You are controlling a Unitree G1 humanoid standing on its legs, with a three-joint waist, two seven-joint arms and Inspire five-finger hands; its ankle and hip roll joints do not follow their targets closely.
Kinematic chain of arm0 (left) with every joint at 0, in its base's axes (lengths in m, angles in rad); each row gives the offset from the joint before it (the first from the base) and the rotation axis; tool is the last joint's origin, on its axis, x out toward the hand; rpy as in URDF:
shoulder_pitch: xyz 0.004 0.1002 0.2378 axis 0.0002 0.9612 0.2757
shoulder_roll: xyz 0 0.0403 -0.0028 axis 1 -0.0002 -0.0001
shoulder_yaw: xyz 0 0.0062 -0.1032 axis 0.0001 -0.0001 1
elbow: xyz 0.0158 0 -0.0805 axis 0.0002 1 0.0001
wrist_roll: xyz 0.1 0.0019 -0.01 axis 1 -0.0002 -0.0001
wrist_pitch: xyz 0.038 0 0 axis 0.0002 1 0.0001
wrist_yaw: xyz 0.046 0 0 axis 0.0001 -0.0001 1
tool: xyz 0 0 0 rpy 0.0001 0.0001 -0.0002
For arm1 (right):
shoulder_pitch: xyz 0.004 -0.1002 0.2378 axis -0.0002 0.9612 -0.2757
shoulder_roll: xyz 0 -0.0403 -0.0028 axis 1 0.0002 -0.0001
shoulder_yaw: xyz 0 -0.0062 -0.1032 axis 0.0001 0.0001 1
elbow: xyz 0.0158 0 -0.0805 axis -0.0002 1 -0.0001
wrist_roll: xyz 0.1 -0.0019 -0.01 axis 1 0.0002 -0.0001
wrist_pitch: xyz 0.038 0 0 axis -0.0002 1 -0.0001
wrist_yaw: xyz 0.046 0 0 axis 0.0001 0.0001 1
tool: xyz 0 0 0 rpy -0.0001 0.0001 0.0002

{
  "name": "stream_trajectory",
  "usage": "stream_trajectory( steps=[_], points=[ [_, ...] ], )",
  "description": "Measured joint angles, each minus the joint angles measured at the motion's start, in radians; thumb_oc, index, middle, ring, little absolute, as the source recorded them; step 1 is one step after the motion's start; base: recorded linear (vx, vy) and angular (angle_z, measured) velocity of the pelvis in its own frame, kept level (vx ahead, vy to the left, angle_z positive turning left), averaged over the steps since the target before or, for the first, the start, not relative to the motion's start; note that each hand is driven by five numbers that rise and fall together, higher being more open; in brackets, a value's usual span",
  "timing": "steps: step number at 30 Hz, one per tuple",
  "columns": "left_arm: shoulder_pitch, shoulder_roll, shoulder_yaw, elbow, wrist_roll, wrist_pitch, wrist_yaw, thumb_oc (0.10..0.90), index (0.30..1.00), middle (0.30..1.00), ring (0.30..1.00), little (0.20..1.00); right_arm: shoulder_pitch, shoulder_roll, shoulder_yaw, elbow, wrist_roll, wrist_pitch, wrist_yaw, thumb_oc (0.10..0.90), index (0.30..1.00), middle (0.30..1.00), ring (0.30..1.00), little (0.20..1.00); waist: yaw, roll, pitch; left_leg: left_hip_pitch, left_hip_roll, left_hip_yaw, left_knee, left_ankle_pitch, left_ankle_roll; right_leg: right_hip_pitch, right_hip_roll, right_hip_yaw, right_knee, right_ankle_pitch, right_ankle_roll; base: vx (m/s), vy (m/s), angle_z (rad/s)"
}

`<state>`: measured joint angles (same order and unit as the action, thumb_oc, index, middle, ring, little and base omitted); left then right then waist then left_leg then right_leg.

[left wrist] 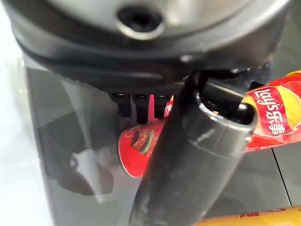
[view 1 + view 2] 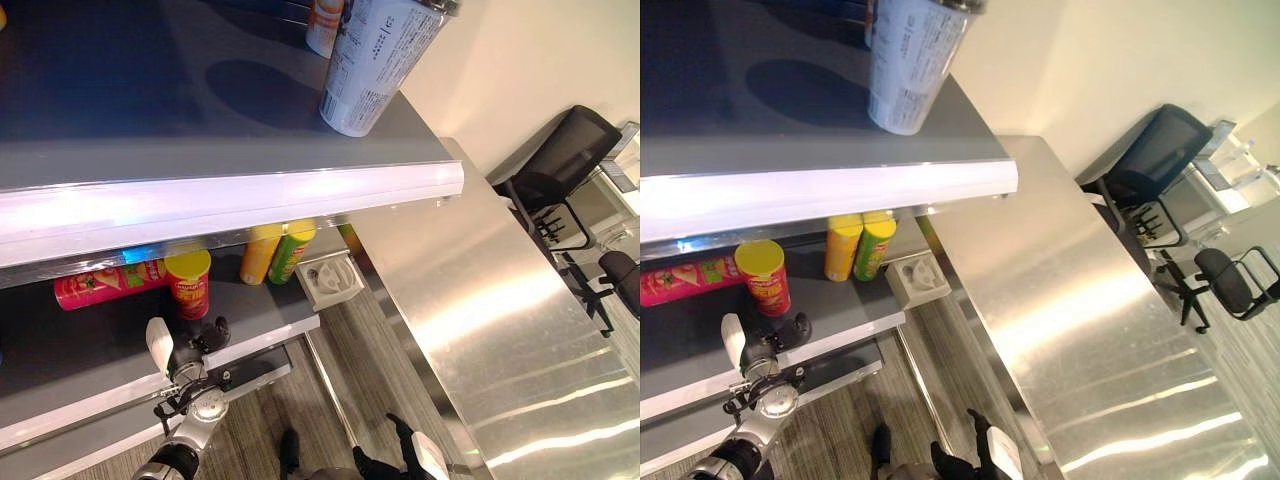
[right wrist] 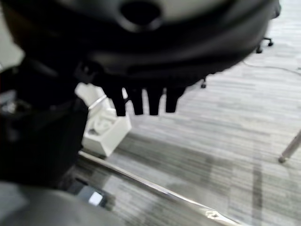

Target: Put the goods on the table back onto the shelves and tidy them up.

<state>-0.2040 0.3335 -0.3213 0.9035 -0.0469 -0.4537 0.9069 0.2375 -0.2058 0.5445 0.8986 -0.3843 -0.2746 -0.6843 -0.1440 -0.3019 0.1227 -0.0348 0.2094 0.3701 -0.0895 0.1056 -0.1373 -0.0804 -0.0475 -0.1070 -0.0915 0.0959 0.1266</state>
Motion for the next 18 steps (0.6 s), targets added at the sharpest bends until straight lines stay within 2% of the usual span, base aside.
stream_trajectory(
  steps=[6,11,18],
  points=[
    [-0.004,-0.015,0.039,0.061,0.04,-0.006,0.021,0.8,0.9,0.9,0.9,0.9,0.0,0.0,-0.001,0.005,0.007,0.0,-0.002,0.8,0.9,0.9,0.9,0.9,0.0,0.015,0.0,0.008,0.002,-0.011,0.0,0.0,0.0,0.013,0.001,-0.007,0.0,-0.002,0.002,0.01,-0.002,0.03],
    [-0.002,-0.011,0.132,0.13,0.037,-0.012,0.074,0.8,0.9,0.9,0.9,0.9,-0.005,0.0,-0.002,0.041,0.015,-0.013,-0.011,0.8,0.9,0.9,0.9,0.9,0.01,0.034,-0.018,0.01,0.006,-0.025,0.0,0.0,0.0,0.024,0.005,-0.023,0.0,-0.008,0.004,0.01,-0.005,0.07],
    [0.012,0.015,0.246,0.229,0.009,0.004,0.131,0.8,0.9,0.9,0.9,0.9,-0.001,0.0,0.006,0.08,0.017,-0.027,-0.01,0.8,0.9,0.9,0.9,0.9,0.022,0.035,-0.062,0.01,0.011,-0.026,0.0,0.001,-0.001,0.024,0.009,-0.026,0.0,-0.008,0.004,0.0,-0.001,0.01]
  ],
)
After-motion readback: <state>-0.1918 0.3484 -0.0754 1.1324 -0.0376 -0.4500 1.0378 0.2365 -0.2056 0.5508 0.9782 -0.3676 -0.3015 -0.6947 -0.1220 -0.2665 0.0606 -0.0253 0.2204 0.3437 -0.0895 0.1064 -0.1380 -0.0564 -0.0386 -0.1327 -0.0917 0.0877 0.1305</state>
